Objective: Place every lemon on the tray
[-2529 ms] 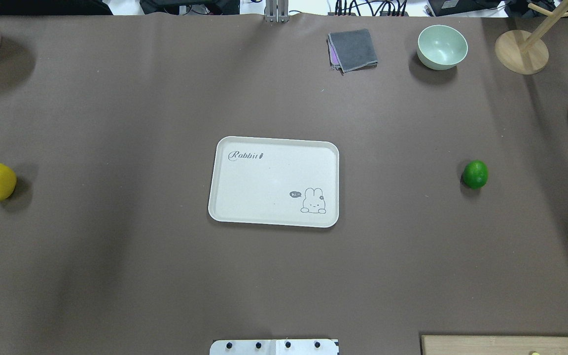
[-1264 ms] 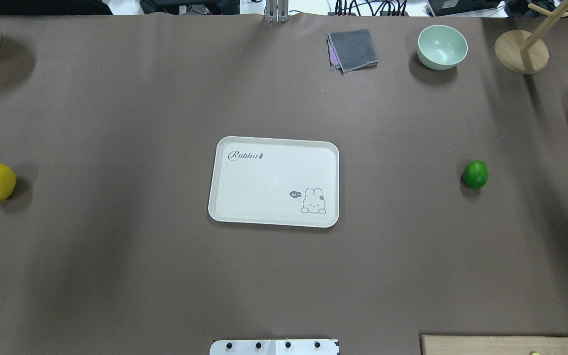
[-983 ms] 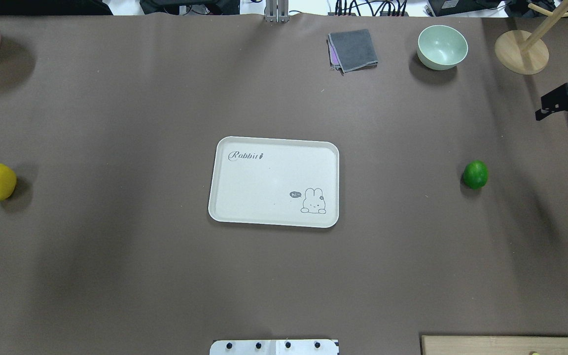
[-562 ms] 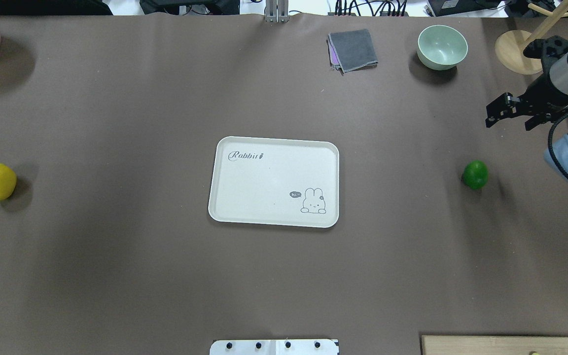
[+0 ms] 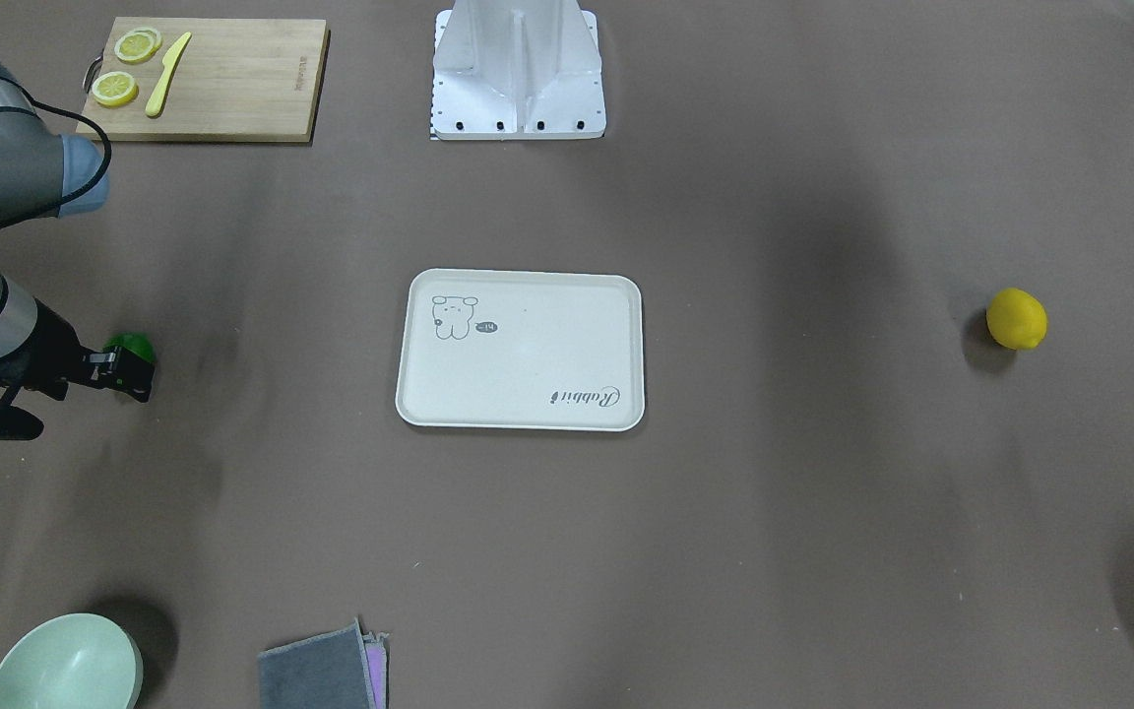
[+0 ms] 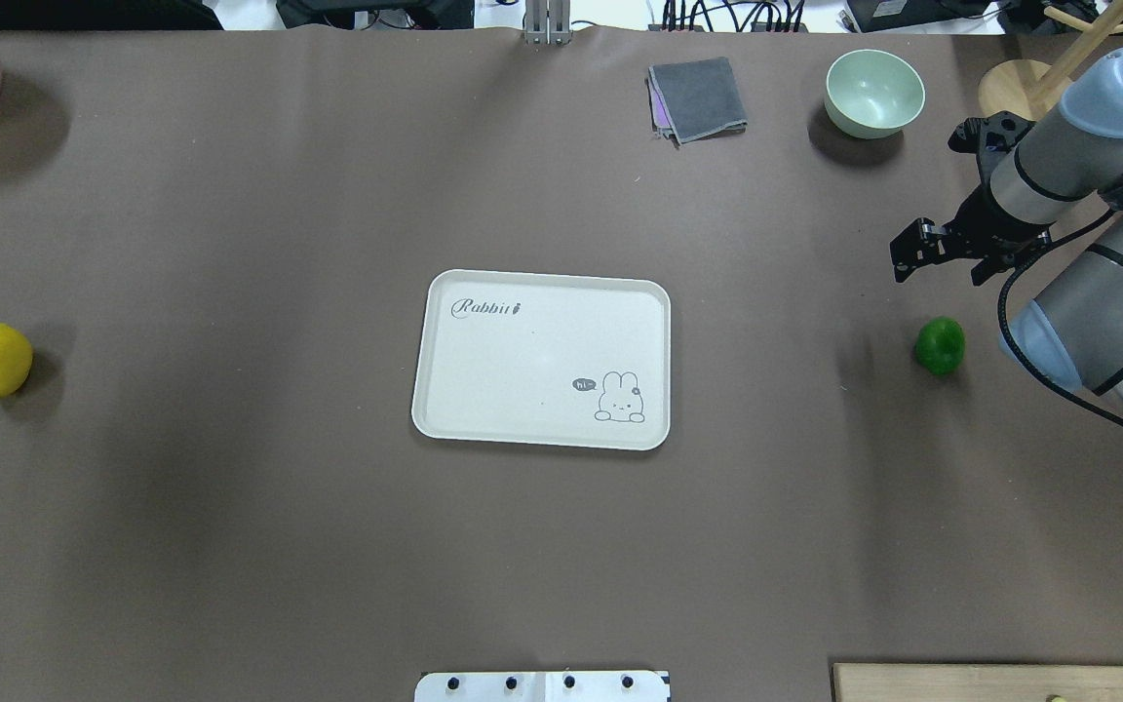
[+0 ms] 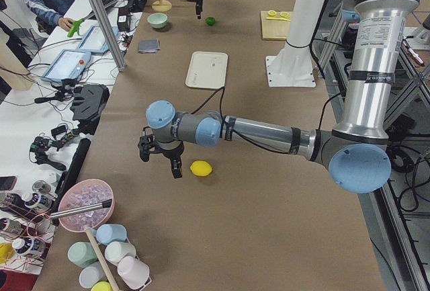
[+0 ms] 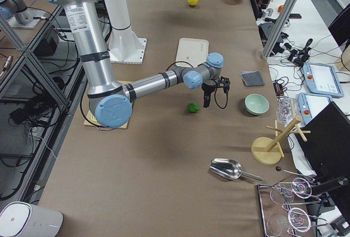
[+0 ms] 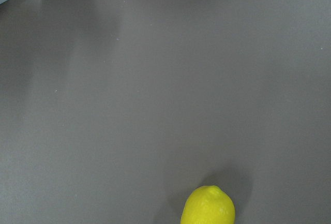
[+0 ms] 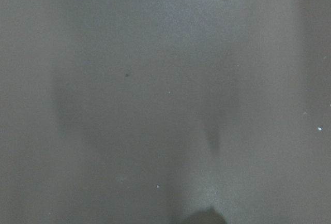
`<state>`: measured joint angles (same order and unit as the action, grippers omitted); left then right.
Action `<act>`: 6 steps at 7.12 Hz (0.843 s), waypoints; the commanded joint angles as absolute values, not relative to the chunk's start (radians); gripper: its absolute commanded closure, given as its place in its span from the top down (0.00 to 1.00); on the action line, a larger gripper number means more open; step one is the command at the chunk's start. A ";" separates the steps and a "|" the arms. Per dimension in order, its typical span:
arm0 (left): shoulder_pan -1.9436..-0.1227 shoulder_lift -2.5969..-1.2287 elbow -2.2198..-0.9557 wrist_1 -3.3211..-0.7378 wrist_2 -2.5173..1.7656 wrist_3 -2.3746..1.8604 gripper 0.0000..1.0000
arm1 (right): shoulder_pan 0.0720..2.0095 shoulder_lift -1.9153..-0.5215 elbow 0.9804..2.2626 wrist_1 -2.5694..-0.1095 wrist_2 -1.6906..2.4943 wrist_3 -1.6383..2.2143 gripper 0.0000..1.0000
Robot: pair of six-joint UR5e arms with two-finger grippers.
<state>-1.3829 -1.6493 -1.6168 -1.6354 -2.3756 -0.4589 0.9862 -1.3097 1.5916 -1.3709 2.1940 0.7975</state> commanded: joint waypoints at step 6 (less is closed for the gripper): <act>-1.145 -1.544 -1.551 -2.130 -2.290 -0.858 0.96 | 0.957 -1.356 1.566 -1.282 2.218 0.810 0.99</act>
<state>-1.1740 -1.5802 -1.5376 -2.0553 -2.2927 -0.8052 0.9759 -1.3713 1.5675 -1.2818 2.2103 0.8076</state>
